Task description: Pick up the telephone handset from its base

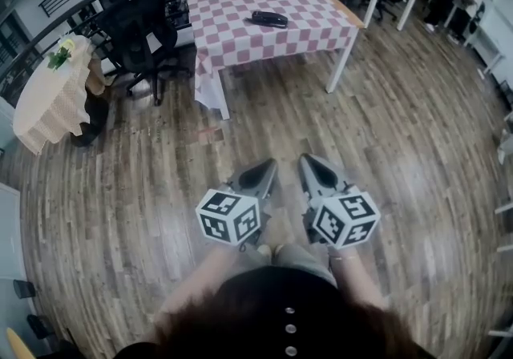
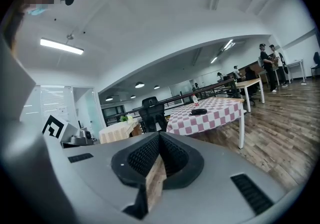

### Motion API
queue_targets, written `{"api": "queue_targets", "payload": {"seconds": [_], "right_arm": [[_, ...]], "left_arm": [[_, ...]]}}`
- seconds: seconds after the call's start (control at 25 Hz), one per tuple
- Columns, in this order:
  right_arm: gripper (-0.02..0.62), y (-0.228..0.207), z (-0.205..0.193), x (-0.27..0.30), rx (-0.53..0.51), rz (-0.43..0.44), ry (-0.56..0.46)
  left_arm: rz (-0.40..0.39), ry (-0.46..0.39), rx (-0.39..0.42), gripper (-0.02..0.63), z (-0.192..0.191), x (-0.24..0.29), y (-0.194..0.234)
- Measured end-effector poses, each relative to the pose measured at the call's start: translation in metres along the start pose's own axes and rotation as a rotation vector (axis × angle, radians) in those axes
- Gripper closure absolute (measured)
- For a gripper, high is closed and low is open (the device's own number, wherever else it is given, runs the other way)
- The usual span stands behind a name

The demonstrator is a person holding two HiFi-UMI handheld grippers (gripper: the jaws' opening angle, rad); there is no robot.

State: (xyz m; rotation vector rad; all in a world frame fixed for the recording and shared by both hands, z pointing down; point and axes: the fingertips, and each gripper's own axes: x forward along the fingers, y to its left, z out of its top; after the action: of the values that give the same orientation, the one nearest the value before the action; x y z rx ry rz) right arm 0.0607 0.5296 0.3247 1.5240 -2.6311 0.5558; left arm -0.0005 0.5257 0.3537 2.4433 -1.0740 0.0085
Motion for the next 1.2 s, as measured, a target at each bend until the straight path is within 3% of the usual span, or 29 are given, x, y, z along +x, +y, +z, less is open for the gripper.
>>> {"api": "queue_targets", "payload": {"seconds": [0.24,0.56,0.84,1.2], "right_arm": [[0.584,0.002,-0.005,0.008,-0.018,-0.016,0.017],[0.584,-0.029,0.003,0.043,0.000,-0.006,-0.002],[0.584,-0.080,0.039,0.110,0.039,0.040,-0.055],[0.584,-0.144,0.086,0.193,0.032,0.094,-0.036]], "left_arm": [[-0.021,0.012,-0.011,0.598,-0.003,0.005,0.010],[-0.021,0.006,-0.017,0.598,0.007,0.049,0.031],[0.013,-0.032,-0.018,0.598,0.044,0.119,0.077],[0.058,-0.064,-0.014,0.598,0.101,0.207,0.122]]}}
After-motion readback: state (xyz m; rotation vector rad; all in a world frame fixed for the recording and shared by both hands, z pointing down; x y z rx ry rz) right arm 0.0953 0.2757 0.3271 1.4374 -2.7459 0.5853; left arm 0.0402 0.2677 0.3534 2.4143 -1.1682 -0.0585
